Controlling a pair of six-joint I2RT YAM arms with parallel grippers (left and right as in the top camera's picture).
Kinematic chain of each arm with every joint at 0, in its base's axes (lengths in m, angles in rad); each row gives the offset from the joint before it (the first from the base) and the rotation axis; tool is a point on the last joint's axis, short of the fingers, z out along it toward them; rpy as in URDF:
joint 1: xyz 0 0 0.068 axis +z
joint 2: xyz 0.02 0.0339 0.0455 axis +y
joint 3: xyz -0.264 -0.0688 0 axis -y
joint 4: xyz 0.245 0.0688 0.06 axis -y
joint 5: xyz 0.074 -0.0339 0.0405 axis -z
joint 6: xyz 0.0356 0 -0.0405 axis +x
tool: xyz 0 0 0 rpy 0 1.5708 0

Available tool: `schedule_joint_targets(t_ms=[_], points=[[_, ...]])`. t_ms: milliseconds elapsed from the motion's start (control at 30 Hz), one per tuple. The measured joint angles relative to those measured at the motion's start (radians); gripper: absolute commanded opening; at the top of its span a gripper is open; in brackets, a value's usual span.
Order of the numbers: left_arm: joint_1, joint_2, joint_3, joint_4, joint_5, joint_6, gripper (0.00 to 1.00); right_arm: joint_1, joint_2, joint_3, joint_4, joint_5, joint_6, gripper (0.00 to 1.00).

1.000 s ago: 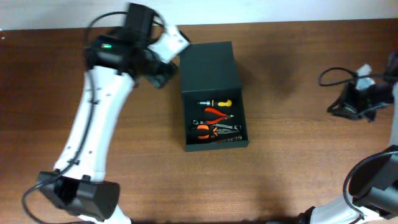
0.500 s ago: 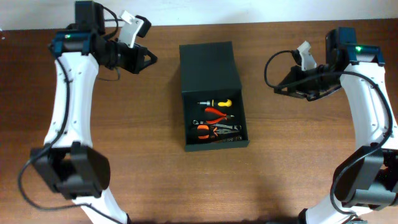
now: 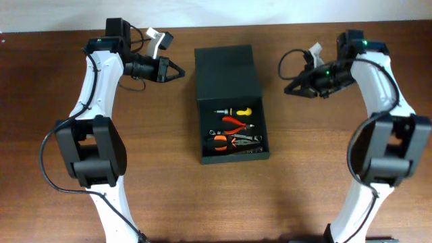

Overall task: Pack container
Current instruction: 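Move both grippers to the raised lid edges of the box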

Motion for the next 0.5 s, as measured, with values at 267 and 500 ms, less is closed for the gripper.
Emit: schedule_joint_targets(t_ms=[267, 500], points=[[0.002, 0.023, 0.0, 0.084, 0.051, -0.028, 0.02, -0.005, 0.198, 0.162, -0.061, -0.03, -0.032, 0.04], [0.017, 0.188, 0.0, 0.091, 0.097, -0.053, 0.02, -0.011, 0.297, 0.163, -0.067, -0.031, -0.052, 0.04]])
